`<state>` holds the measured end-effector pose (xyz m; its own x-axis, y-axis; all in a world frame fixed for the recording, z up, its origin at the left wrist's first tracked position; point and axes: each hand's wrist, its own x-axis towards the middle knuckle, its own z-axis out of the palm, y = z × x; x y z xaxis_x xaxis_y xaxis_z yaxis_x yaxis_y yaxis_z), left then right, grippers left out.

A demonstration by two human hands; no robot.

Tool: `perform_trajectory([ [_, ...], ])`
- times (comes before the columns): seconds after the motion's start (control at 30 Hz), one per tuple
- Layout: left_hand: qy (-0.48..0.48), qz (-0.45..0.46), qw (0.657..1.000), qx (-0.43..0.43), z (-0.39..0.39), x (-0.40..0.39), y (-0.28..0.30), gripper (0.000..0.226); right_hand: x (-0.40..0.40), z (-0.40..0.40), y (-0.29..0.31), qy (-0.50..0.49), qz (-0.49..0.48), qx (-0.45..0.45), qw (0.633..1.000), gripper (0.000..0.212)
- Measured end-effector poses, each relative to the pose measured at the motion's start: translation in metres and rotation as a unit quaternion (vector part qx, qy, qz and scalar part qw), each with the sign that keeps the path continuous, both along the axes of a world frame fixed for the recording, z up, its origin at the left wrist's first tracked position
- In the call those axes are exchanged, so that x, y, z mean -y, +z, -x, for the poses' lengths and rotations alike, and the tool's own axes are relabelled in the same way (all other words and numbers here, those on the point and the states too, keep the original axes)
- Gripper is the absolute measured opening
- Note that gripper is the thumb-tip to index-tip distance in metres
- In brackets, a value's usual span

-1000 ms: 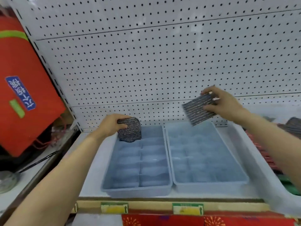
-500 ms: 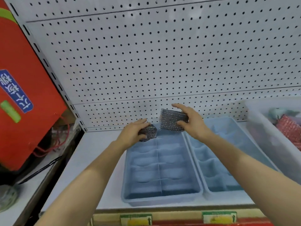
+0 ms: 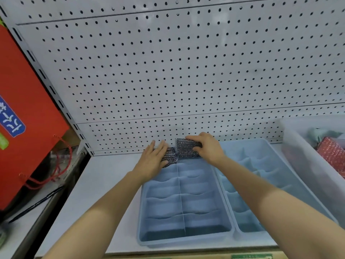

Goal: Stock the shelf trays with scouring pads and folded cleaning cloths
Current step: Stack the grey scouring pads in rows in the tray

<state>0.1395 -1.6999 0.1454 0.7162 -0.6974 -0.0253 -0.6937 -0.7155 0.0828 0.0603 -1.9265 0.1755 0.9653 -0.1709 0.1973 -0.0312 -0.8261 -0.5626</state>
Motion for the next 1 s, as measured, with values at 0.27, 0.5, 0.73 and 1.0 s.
perform_trajectory([
  [0.27, -0.001, -0.079, 0.996, 0.043, 0.012, 0.001, -0.006, 0.07, -0.005, -0.007, -0.019, 0.001, 0.309, -0.036, 0.951, 0.062],
  [0.5, 0.038, -0.051, 0.998, 0.011, 0.014, 0.016, 0.016, 0.088, -0.006, 0.014, -0.007, -0.013, 0.299, -0.035, 0.954, 0.062],
  [0.73, -0.113, 0.064, 0.989, 0.073, 0.069, 0.137, 0.089, 0.082, 0.079, 0.105, 0.062, -0.13, 0.275, 0.078, 0.95, 0.049],
  [1.0, -0.283, 0.09, 0.953, 0.056, 0.169, 0.322, 0.117, 0.051, 0.214, 0.242, 0.107, -0.28, 0.311, -0.007, 0.908, 0.051],
])
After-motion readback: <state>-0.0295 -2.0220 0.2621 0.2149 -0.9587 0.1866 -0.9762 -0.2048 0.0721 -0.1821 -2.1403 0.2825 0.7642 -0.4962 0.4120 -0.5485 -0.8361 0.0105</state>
